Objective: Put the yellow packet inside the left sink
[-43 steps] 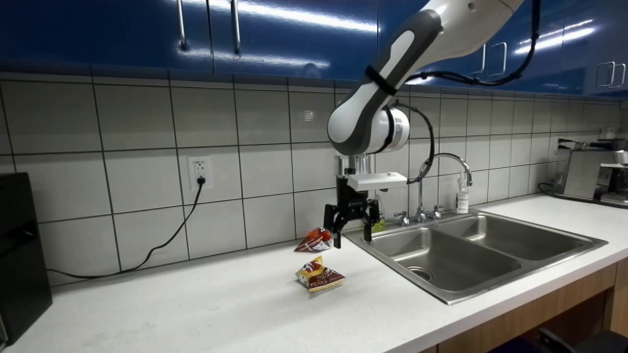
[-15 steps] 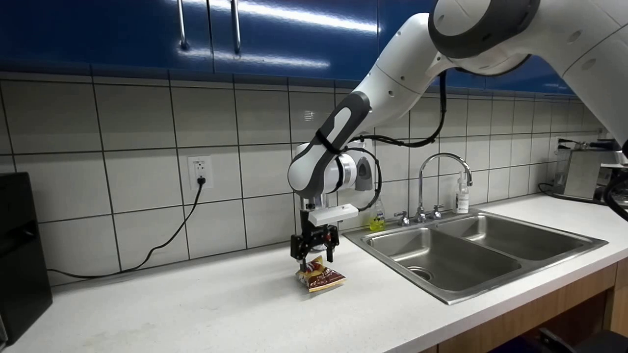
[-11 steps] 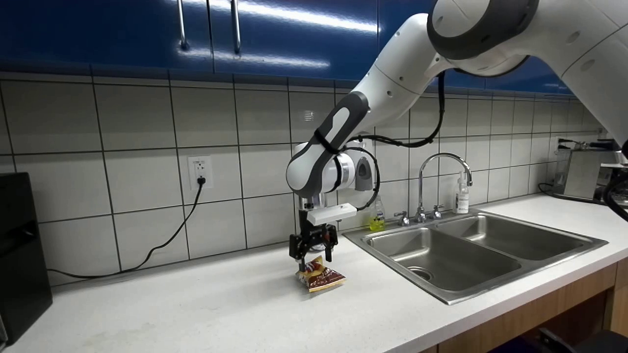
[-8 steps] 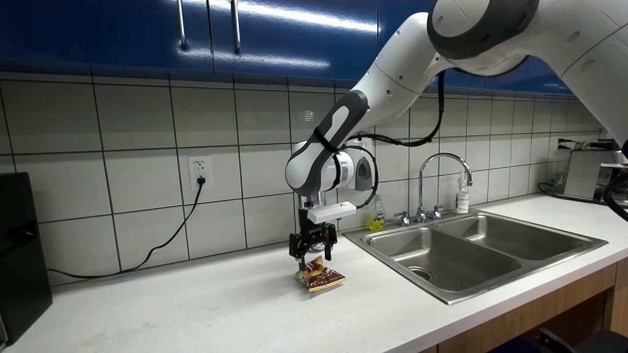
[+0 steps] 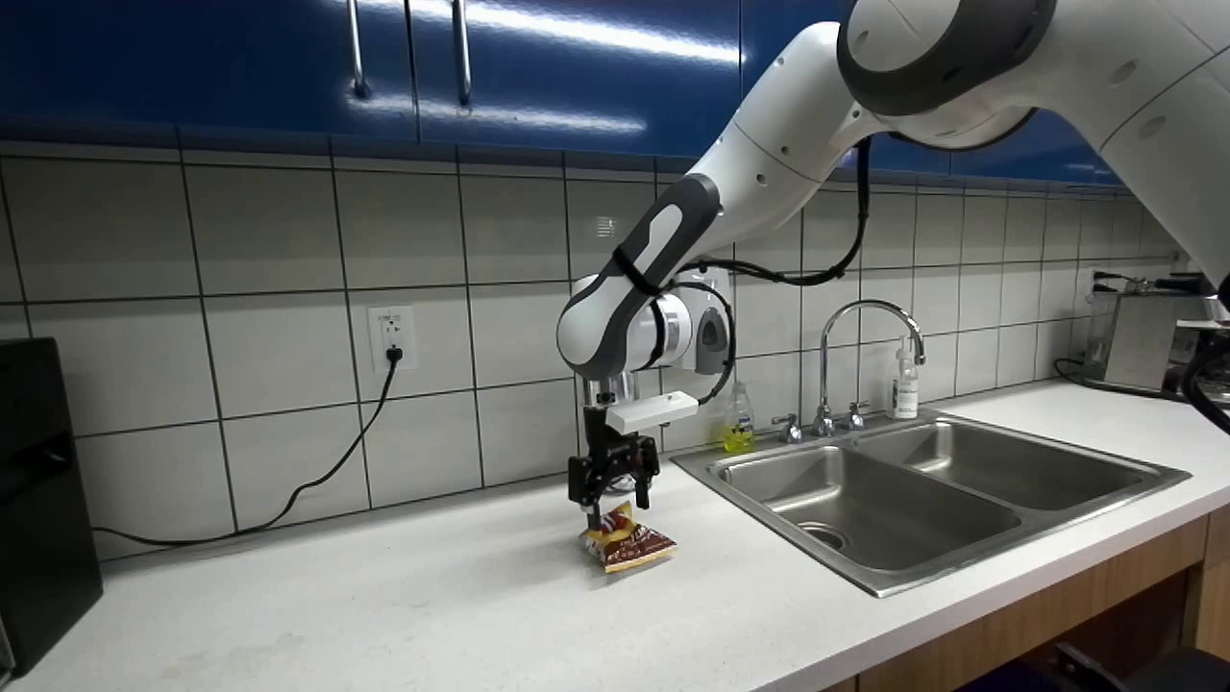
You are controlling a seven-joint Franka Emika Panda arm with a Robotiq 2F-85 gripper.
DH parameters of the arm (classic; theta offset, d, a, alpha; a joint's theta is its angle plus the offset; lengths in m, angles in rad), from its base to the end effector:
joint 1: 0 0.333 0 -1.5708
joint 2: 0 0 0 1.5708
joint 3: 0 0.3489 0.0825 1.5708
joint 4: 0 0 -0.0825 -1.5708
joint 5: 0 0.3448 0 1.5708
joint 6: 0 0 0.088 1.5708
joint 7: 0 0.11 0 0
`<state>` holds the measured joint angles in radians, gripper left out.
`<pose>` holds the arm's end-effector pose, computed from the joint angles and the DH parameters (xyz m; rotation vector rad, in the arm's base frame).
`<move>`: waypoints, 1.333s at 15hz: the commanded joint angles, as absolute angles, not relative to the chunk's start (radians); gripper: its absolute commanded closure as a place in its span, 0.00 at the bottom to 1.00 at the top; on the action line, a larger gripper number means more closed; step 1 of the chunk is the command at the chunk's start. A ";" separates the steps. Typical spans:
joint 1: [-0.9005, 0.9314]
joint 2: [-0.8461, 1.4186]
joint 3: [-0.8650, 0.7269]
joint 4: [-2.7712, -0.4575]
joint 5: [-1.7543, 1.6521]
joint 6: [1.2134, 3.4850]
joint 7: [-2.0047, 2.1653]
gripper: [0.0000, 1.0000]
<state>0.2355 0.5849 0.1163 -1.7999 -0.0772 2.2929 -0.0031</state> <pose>0.6003 0.2098 0.2687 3.0727 0.6102 -0.1366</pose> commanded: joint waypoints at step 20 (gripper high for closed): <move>0.227 0.575 0.118 -1.814 -0.083 2.282 -0.005 1.00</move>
<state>0.2349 0.5899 0.1155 -1.8046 -0.0773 2.2929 -0.0043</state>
